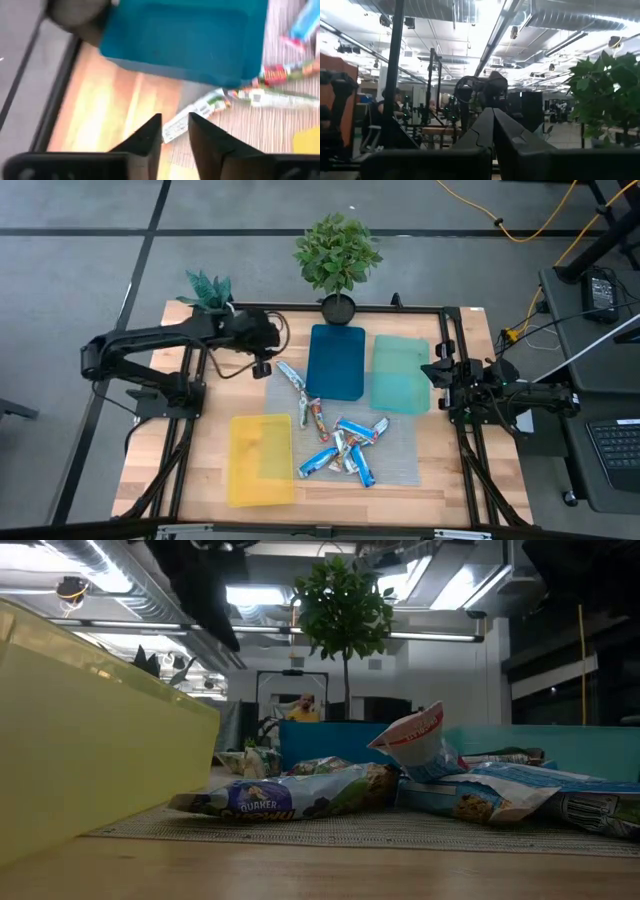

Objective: Pick and place Granola Bars by type
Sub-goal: Put the yellow granola bar into the yellow bin

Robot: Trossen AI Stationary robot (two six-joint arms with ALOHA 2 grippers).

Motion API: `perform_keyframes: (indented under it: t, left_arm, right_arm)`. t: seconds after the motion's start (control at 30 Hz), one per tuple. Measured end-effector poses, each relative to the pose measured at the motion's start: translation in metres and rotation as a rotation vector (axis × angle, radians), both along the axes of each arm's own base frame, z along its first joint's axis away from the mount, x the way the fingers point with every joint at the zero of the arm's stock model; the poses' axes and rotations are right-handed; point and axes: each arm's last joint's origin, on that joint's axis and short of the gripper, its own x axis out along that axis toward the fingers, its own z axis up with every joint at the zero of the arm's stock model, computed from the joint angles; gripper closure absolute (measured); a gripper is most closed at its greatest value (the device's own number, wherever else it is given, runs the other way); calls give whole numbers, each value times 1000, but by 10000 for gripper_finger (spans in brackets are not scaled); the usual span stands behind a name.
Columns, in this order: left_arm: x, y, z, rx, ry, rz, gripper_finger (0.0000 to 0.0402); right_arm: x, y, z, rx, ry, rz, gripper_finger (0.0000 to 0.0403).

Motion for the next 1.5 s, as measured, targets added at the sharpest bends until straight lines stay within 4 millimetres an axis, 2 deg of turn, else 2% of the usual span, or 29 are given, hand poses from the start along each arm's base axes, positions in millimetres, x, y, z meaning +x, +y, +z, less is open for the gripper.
perform_keyframes:
  t: [0.33,0.53,0.77,0.97,1.3,1.5]
  left_arm:
    - [24,6,-36,23,186,-262,186]
    - [36,7,-61,49,308,-402,149]
    - [51,13,-98,25,431,-478,149]
    - [65,20,-123,87,480,-442,150]
    - [70,24,-133,60,461,-448,154]
    - [69,23,-133,52,465,-451,203]
  right_arm:
    - [0,0,0,46,-5,19,393]
    - [0,0,1,46,-11,17,393]
    - [0,0,1,47,-11,17,393]
    - [0,0,1,48,-11,18,393]
    - [0,0,1,68,-11,28,393]
    - [0,0,1,67,-11,27,393]
